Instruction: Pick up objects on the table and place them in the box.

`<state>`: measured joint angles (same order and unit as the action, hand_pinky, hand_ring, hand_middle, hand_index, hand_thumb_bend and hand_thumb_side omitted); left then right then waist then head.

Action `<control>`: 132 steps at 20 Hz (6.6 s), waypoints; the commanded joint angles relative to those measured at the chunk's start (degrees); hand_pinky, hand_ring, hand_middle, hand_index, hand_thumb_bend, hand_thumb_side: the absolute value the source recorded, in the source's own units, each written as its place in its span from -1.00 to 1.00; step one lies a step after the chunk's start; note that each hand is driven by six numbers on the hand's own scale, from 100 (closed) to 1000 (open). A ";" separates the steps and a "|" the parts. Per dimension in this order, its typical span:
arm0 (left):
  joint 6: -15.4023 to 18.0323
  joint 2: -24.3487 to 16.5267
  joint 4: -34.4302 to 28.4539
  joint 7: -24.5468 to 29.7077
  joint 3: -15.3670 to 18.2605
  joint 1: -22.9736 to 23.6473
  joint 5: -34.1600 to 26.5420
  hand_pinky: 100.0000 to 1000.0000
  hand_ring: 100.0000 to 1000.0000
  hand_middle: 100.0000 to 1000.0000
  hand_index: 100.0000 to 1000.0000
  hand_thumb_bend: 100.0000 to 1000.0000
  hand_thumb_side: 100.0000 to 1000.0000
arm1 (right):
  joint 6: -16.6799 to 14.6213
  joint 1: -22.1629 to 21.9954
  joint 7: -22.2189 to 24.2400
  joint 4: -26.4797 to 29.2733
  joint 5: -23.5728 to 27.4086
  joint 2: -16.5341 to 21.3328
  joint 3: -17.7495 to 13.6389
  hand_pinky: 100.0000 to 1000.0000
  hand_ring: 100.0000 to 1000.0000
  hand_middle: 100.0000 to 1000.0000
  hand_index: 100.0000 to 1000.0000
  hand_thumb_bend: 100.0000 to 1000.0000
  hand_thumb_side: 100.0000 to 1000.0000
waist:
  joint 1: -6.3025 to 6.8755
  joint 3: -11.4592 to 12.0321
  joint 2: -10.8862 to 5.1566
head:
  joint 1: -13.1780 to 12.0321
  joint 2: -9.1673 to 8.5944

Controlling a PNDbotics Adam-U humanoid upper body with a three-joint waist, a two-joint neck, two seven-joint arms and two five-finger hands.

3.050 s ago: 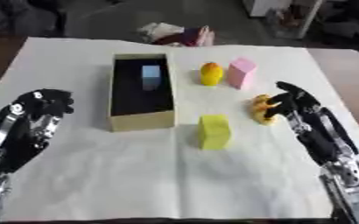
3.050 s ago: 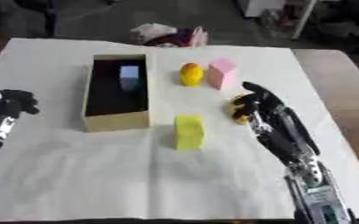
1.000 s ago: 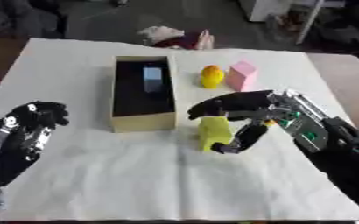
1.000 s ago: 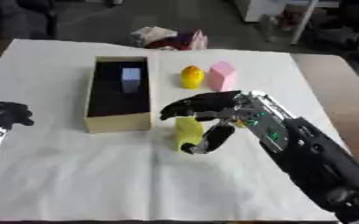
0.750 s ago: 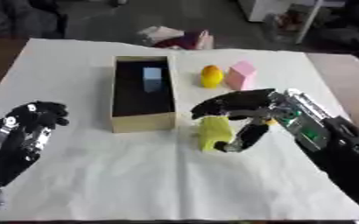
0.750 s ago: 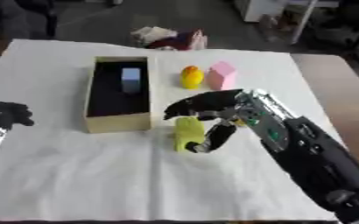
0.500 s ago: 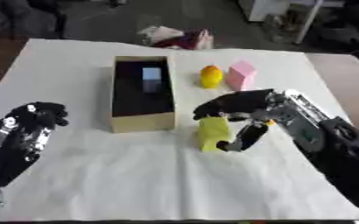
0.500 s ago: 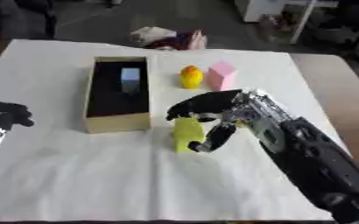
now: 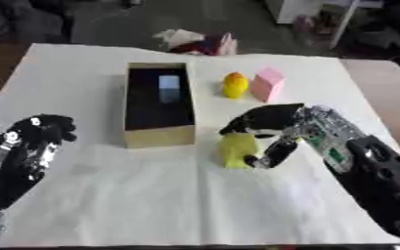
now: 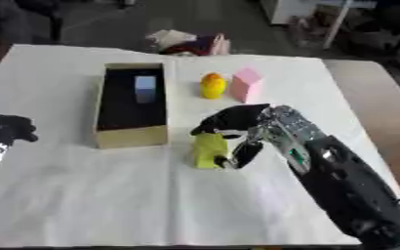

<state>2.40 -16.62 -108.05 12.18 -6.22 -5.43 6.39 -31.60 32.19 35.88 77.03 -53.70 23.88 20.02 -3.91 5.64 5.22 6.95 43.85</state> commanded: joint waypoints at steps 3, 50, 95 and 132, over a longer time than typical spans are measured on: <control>0.04 -0.37 -0.82 -0.30 0.25 -0.18 0.11 0.53 0.18 0.16 0.43 -1.00 0.27 | -12.46 0.85 9.55 2.43 3.37 0.35 -3.47 0.72 0.53 0.62 0.95 -1.00 -0.86 | 0.45 -0.17 -0.66 | -0.12 0.27; -0.08 2.49 -0.82 1.78 -1.93 -0.91 -1.29 0.52 0.17 0.15 0.42 -1.00 0.32 | -3.54 24.75 -20.52 -20.92 -25.23 -21.45 -11.14 0.78 0.78 0.85 1.00 -0.61 0.16 | 3.01 4.69 0.24 | 6.77 0.27; -0.10 0.87 -0.37 0.25 -0.27 0.07 0.28 0.52 0.17 0.15 0.43 -1.00 0.32 | 7.93 -2.44 -4.53 -13.63 -2.30 4.13 -20.21 0.73 0.70 0.77 0.98 -1.00 -0.13 | 1.13 0.61 -0.14 | 3.41 0.27; -0.05 1.82 -0.70 1.25 -1.20 0.32 -0.63 0.52 0.17 0.16 0.43 -1.00 0.30 | 1.19 21.21 -20.82 -19.56 -1.14 -12.97 -12.37 0.35 -0.11 -0.65 -0.25 -1.00 -1.00 | 3.58 2.24 -0.99 | 5.64 0.27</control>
<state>2.30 -14.56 -107.68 13.19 -7.34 -4.62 6.11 -29.77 51.80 14.55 58.37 -53.59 11.93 7.52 -0.50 7.91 5.07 12.23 43.85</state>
